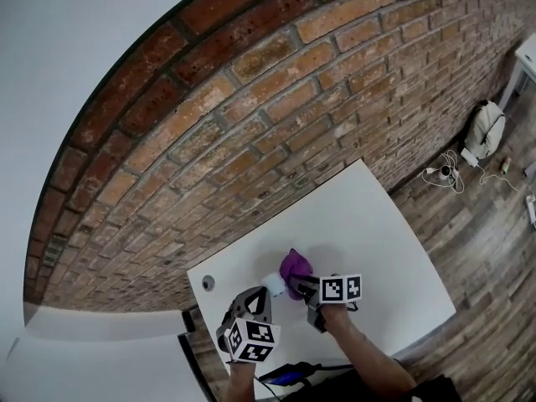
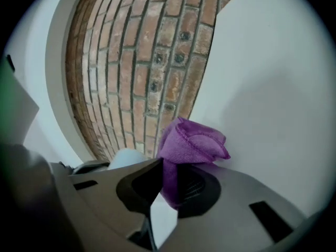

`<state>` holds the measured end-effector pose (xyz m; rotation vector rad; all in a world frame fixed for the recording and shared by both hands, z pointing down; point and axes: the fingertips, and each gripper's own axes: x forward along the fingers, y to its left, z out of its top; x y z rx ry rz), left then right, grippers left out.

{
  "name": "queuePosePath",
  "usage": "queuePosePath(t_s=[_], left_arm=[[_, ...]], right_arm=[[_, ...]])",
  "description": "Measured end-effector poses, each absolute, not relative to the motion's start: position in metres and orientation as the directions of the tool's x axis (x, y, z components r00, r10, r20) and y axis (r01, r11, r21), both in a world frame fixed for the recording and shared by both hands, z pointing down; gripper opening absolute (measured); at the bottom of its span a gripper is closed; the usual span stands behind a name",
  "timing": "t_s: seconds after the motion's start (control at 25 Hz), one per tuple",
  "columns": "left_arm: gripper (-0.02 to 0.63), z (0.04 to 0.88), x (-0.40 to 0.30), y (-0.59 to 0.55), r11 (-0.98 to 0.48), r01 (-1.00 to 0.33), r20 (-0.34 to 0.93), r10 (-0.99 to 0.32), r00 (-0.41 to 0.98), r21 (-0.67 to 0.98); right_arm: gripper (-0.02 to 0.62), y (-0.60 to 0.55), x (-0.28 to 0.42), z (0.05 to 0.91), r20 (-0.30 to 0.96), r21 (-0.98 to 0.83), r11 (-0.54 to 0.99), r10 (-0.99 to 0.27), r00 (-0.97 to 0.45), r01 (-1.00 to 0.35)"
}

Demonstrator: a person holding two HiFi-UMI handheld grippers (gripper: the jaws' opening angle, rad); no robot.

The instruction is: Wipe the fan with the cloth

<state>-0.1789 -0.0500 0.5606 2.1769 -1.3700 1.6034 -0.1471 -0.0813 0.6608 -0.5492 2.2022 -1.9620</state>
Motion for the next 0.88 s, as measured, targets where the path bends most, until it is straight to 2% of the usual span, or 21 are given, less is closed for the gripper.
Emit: queuePosePath(t_s=[0.12,0.24,0.32,0.4,0.48,0.56,0.64,0.72,0.88], left_arm=[[-0.003,0.561,-0.179,-0.049,-0.583,-0.708,0.805,-0.592,0.033,-0.399],[-0.003,0.562,-0.178,-0.048,-0.586,-0.711,0.809,-0.586,0.041,-0.388],[-0.003,0.562,-0.178,-0.048,-0.588,-0.712,0.811,-0.584,0.044,-0.385],[-0.003,0.561,-0.178,-0.049,-0.586,-0.712,0.808,-0.587,0.044,-0.387],[-0.003,0.561,-0.178,-0.049,-0.582,-0.714,0.806,-0.591,0.044,-0.388],[-0.003,0.562,-0.178,-0.049,-0.58,-0.716,0.805,-0.592,0.043,-0.388],[-0.005,0.562,-0.177,-0.049,-0.582,-0.715,0.807,-0.589,0.044,-0.386],[-0.005,0.563,-0.177,-0.049,-0.584,-0.714,0.806,-0.589,0.046,-0.386],[-0.005,0.563,-0.177,-0.05,-0.576,-0.721,0.803,-0.595,0.047,-0.385]], right_arm=[[0.055,-0.076,-0.141,0.701,0.293,-0.94,0.096,-0.263,-0.919,-0.328],[0.055,-0.089,-0.122,0.708,0.34,-0.92,0.089,-0.296,-0.892,-0.38],[0.055,-0.107,-0.111,0.685,0.297,-0.928,0.108,-0.365,-0.882,-0.357],[0.055,-0.12,-0.113,0.649,0.197,-0.949,0.152,-0.403,-0.894,-0.278],[0.055,-0.12,-0.127,0.619,0.089,-0.969,0.181,-0.38,-0.921,-0.169],[0.055,-0.109,-0.148,0.613,0.046,-0.981,0.165,-0.326,-0.944,-0.105],[0.055,-0.1,-0.16,0.633,0.087,-0.983,0.129,-0.312,-0.946,-0.132],[0.055,-0.098,-0.158,0.665,0.178,-0.97,0.105,-0.316,-0.932,-0.221],[0.055,-0.092,-0.146,0.709,0.374,-0.89,0.187,-0.224,-0.9,-0.416]])
